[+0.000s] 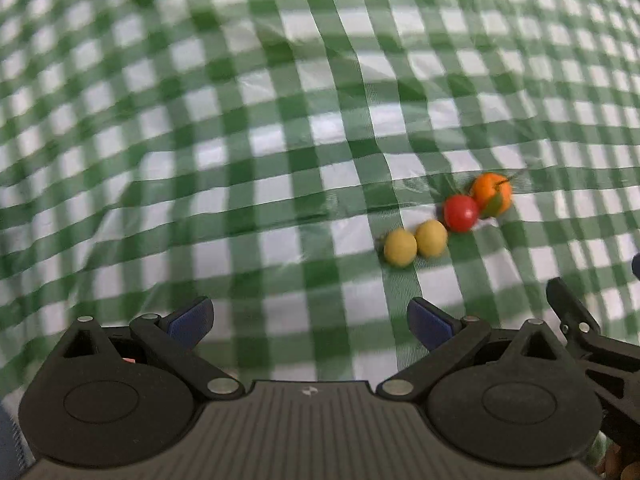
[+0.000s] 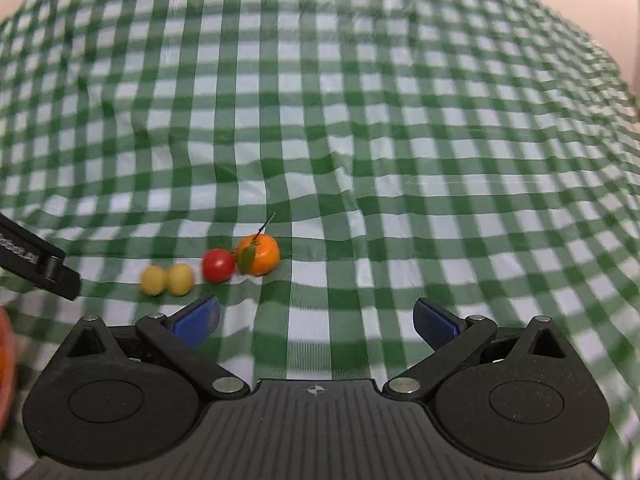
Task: Organize fruits
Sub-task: 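Grasp a yellow fruit with the left tool while the right tool grasps the leafy orange, then carry the held yellow fruit and leafy orange over the pink plate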
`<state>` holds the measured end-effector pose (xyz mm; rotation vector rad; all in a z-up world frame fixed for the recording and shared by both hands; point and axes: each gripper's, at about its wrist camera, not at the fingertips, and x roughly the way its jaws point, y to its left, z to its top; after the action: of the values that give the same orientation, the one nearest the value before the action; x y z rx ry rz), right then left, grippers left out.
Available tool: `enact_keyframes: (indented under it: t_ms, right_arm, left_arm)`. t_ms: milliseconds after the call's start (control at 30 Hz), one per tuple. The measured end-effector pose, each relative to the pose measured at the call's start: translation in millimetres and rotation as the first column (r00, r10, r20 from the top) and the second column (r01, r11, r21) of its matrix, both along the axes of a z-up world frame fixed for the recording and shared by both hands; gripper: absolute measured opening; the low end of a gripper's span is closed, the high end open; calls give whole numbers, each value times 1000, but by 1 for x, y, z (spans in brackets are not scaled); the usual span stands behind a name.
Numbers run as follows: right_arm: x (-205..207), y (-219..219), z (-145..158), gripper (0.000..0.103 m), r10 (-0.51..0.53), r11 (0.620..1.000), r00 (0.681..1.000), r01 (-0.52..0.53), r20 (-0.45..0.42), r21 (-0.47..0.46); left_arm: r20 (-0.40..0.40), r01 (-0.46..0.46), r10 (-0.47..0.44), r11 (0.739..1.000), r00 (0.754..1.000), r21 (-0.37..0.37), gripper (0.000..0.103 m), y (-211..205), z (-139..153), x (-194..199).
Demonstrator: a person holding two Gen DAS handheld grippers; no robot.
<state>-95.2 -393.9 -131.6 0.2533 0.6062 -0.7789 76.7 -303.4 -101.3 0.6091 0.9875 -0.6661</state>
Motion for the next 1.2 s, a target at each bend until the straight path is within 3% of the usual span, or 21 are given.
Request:
enact_keyframes:
  t_ms: [133, 300, 467, 500, 533, 567, 600, 833, 967, 1200]
  right_arm:
    - [38, -23, -23, 102, 75, 997, 996, -76, -44, -12]
    - [75, -45, -44, 102, 117, 991, 989, -122, -89, -50]
    - [89, -60, -48, 100, 116, 992, 992, -119, -53, -46]
    - [89, -58, -47, 82, 139, 989, 989, -141, -40, -47]
    - [88, -55, -45, 65, 173, 984, 985, -173, -24, -33]
    - [88, -51, -42, 39, 198, 980, 980, -198, -20, -18]
    - [88, -45, -42, 39, 181, 983, 983, -182, -43, -26]
    - [63, -36, -26, 39, 78, 997, 997, -78, 6, -4]
    - [39, -26, 0, 39, 38, 999, 998, -38, 41, -4]
    - [-33, 40, 57, 39, 51, 999, 991, -50, 125, -12]
  left_arm:
    - [-139, 53, -50, 998, 989, 19, 103, -30, -39, 31]
    - [-193, 62, -59, 998, 979, 11, 103, -49, -60, 57]
    - [-201, 63, -66, 998, 977, -20, 102, -57, -58, 68]
    - [-202, 65, -70, 997, 977, -30, 91, -56, -56, 68]
    - [-183, 72, -77, 997, 980, -36, 65, -55, -52, 66]
    - [-147, 97, -100, 995, 984, -32, 45, -54, -47, 61]
    - [-137, 112, -115, 993, 984, -31, 30, -53, -44, 57]
    - [-171, 72, -86, 994, 982, -87, 29, -34, -22, 51]
    - [-160, 41, -61, 991, 985, -125, 30, -10, 8, 37]
    - [-141, -39, 21, 991, 990, -127, 30, 57, 63, 2]
